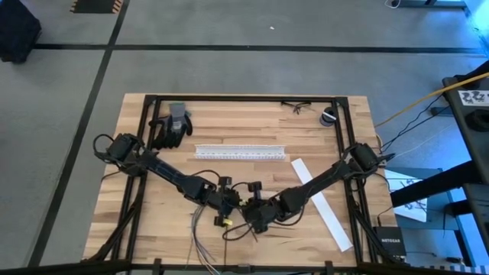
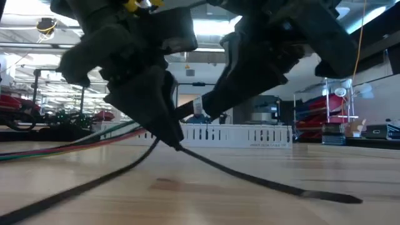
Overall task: Ziptie cables
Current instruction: Wrap the cables together using a black ziptie
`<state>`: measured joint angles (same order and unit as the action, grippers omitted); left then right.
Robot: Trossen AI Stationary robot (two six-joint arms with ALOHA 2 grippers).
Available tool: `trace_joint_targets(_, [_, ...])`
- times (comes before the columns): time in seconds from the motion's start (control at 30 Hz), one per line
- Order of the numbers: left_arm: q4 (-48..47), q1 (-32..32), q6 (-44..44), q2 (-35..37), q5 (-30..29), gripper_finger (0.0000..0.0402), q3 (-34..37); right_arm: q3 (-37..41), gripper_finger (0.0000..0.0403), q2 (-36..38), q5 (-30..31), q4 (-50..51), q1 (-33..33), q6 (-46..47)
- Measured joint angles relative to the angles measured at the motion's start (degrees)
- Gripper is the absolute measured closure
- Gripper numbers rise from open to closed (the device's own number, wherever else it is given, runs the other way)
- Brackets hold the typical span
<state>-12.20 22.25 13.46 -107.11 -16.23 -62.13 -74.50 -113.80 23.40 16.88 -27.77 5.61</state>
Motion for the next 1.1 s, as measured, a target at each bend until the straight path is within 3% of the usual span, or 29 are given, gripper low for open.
trace_joint_targets(0.7, [-23.56,8.00,15.47,2.49,-0.55,0.0265,-1.48,-10.52,0.0394,1.25,3.48,24.63,-0.02,-0.08])
trace_joint_targets(1.1, [-28.91,15.38,26.61,2.51,-0.63,0.0265,-1.42,-11.97,0.0393,1.25,3.13,33.19,0.00,0.09])
